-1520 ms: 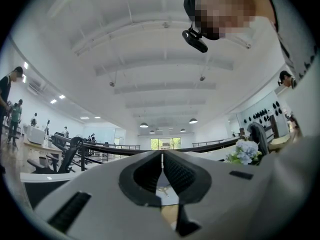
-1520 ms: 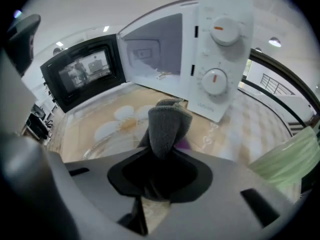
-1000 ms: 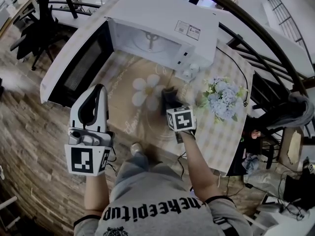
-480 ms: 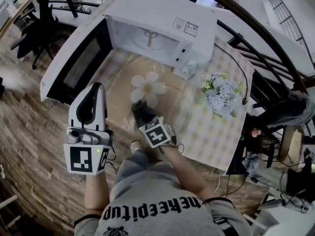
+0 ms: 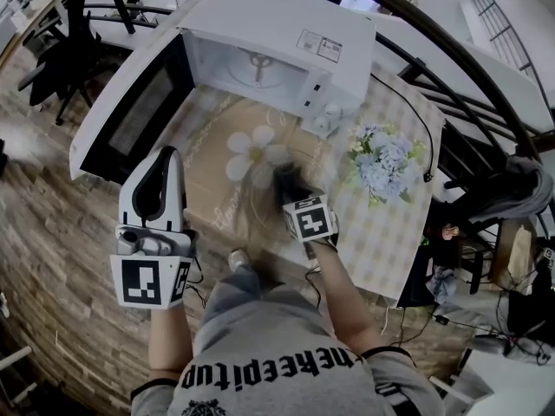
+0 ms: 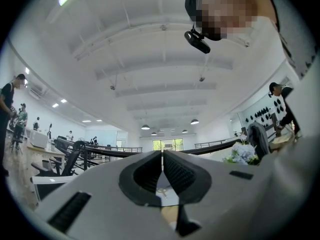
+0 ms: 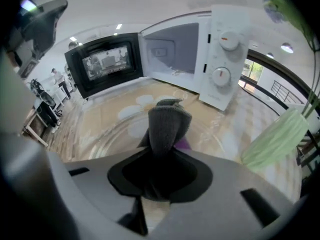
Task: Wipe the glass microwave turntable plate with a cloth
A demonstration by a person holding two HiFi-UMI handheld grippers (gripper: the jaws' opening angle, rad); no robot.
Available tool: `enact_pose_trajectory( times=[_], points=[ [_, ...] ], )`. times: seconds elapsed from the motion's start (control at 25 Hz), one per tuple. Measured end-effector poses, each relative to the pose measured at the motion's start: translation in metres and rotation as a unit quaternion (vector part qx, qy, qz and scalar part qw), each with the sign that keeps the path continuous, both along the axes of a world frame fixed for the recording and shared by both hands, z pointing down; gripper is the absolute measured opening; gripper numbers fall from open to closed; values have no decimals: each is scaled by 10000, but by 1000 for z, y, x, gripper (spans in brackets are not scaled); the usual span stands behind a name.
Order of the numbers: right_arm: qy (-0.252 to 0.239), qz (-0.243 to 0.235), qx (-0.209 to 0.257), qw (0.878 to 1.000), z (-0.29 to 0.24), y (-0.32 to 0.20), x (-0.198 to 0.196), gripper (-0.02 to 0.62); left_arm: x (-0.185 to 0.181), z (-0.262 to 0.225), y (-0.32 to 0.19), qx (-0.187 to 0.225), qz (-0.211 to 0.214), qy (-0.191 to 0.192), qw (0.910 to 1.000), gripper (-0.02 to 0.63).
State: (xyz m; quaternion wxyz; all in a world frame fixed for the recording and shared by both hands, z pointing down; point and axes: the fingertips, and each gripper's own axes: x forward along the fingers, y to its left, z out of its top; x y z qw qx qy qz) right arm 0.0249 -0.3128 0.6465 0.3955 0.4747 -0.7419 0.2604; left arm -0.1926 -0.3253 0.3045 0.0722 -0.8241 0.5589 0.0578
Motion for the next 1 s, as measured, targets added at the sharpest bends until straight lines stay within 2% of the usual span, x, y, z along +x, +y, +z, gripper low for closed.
enact_pose_trajectory(
  times=[0.36, 0.56, 0.64, 0.72, 0.88, 1.0],
  points=[
    [211, 636, 35, 9977, 1, -13, 69, 97, 2, -2, 6, 28, -30, -55, 10000, 12],
    [308, 706, -17, 9970, -1, -14, 78, 97, 0, -2, 10, 0, -86, -57, 9999, 12],
    [322, 572, -10, 9978, -7, -8, 68, 95, 2, -2, 12, -1, -87, -56, 9999, 12],
    [131, 327, -25, 9994, -12, 4, 45, 95, 3, -1, 13, -10, -89, -40, 10000, 12],
    [-299, -454, -161, 9984, -17, 45, -24, 95, 9, -1, 16, 0, -76, -14, 10000, 12],
    [-438, -1002, -286, 9936, -16, 74, -64, 95, 15, -3, 19, 16, -52, -30, 10000, 12]
  ],
)
